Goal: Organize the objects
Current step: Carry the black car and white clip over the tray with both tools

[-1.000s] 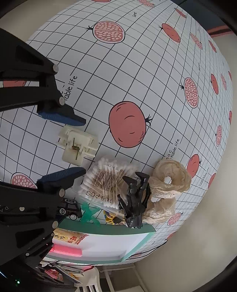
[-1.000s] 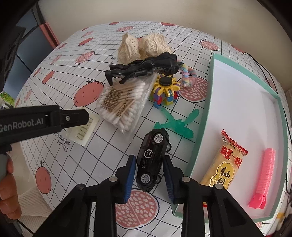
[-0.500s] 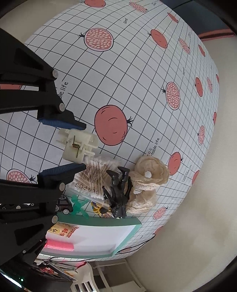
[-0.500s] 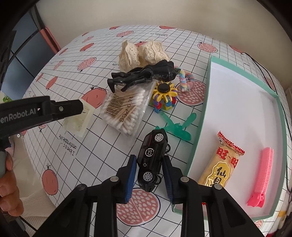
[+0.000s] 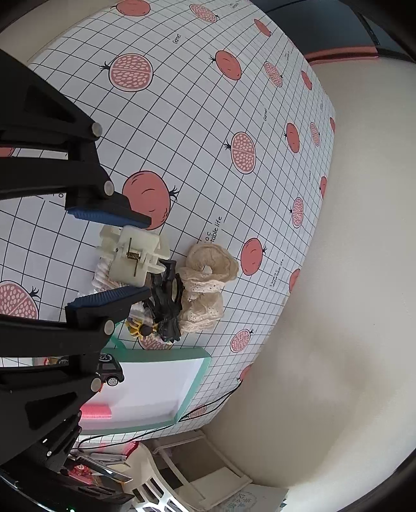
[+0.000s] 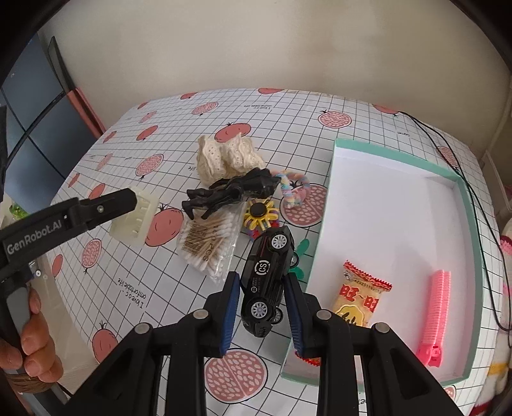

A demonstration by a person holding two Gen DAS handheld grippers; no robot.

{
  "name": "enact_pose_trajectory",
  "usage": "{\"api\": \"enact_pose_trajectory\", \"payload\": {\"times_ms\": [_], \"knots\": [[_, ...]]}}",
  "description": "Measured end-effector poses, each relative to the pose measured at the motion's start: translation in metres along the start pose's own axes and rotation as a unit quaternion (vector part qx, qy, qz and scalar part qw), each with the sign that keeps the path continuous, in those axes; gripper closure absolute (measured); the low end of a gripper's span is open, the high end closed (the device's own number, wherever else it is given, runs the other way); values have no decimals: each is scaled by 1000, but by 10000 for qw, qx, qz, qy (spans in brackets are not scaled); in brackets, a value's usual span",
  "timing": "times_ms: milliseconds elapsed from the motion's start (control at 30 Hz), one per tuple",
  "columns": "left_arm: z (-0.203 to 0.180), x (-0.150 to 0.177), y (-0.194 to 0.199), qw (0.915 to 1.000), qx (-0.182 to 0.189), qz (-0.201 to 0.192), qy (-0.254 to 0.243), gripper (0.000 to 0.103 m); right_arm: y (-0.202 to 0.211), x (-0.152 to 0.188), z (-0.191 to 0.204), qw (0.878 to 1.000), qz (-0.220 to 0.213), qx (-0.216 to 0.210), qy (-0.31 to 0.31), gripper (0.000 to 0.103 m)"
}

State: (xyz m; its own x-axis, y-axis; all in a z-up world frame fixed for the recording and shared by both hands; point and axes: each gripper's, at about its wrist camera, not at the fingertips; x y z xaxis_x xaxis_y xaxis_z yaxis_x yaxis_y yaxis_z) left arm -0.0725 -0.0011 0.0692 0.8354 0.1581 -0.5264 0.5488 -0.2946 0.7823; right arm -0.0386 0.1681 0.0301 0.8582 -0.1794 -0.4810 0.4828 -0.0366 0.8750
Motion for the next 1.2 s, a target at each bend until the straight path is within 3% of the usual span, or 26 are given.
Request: {"api": "enact_pose_trajectory", "payload": {"times_ms": [400,733,967,1200], "knots": [[-41,14,-9,9980,538,127,-313,65,3,5,-69,9948,-61,549,-853,73],[-102,41,-28,9897,1093,467,-804,65,10,14,-111,9876,-49,811,-1345,72],[-134,62,-44,9837,1240,790,-1035,65,10,19,-128,9846,21,913,-1488,72],[-140,70,-59,9823,1250,1044,-925,65,3,24,-135,9829,193,969,-1554,72]]}}
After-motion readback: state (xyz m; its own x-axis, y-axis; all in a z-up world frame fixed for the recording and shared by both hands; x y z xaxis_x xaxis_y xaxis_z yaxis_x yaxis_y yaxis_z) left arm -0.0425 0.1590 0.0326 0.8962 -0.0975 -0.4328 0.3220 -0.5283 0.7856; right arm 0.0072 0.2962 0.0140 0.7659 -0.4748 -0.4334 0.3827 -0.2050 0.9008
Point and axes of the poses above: each gripper's, at about its wrist camera, not at the fingertips, and y roughly against the way its jaws point, z to its left, x to its underside, and after that the axes turned 4 degrees about x, right-handed
